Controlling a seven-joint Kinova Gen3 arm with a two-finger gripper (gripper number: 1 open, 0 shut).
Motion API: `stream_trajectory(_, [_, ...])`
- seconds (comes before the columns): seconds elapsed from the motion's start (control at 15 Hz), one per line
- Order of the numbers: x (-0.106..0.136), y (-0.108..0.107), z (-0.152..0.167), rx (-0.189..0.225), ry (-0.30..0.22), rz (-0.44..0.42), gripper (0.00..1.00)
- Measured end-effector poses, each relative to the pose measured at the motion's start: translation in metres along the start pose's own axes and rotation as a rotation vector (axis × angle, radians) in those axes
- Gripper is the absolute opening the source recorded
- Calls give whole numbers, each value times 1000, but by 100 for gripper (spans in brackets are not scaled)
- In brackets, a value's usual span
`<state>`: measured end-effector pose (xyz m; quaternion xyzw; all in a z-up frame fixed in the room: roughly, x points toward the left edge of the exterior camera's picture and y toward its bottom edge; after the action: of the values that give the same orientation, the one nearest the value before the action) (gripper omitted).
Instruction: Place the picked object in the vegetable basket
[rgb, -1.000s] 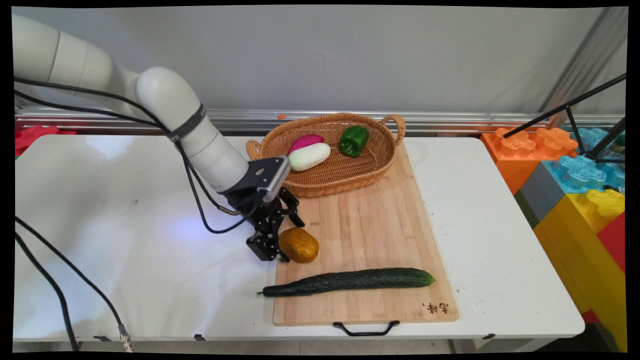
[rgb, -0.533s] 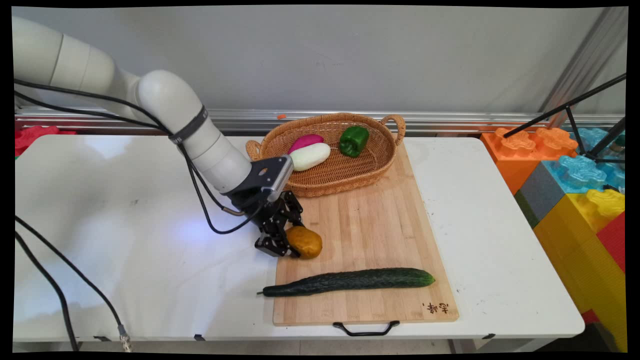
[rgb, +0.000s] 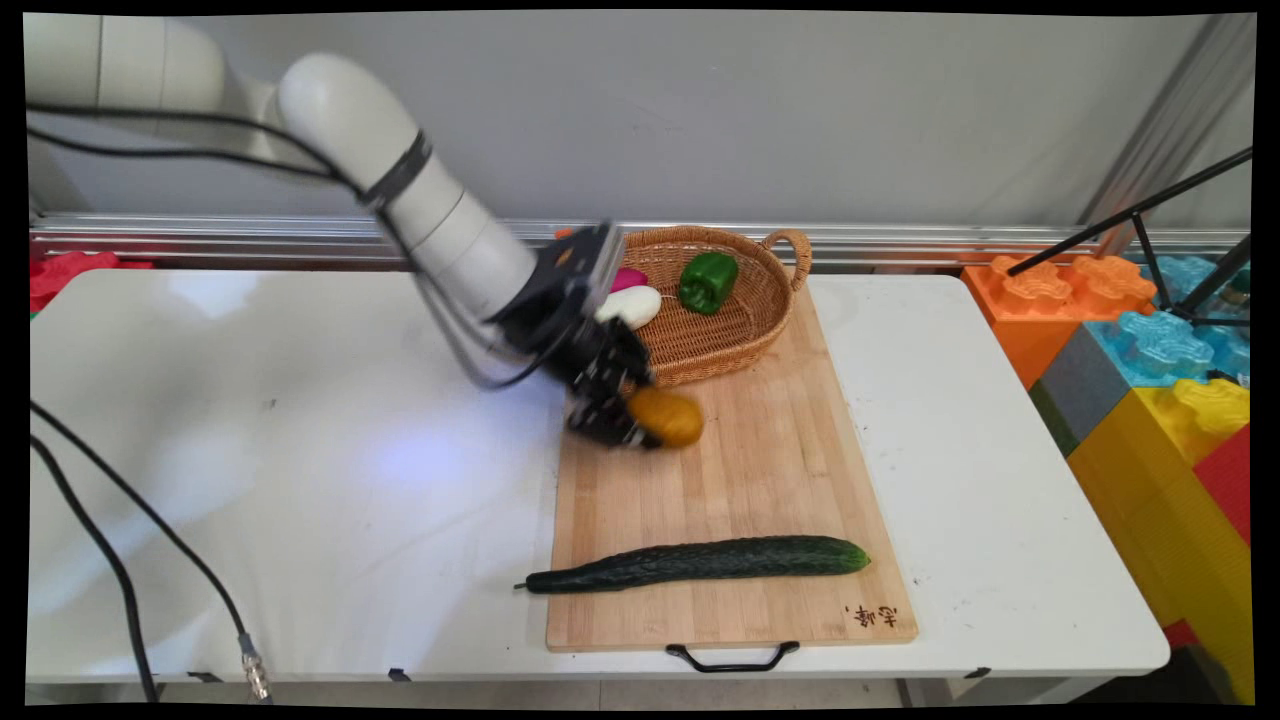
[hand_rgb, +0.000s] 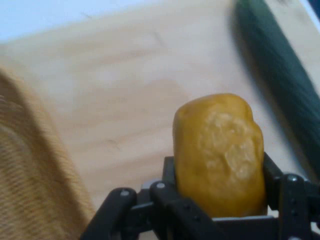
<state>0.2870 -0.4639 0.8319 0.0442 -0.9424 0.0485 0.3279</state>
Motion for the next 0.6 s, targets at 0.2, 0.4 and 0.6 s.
stream_trajectory(0.2, [26, -31, -5, 105, 22, -73, 0])
stream_trajectory(0.4, [40, -66, 1, 215, 10, -158, 0])
stream_trajectory(0.6, [43, -88, 13, 276, -16, -212, 0])
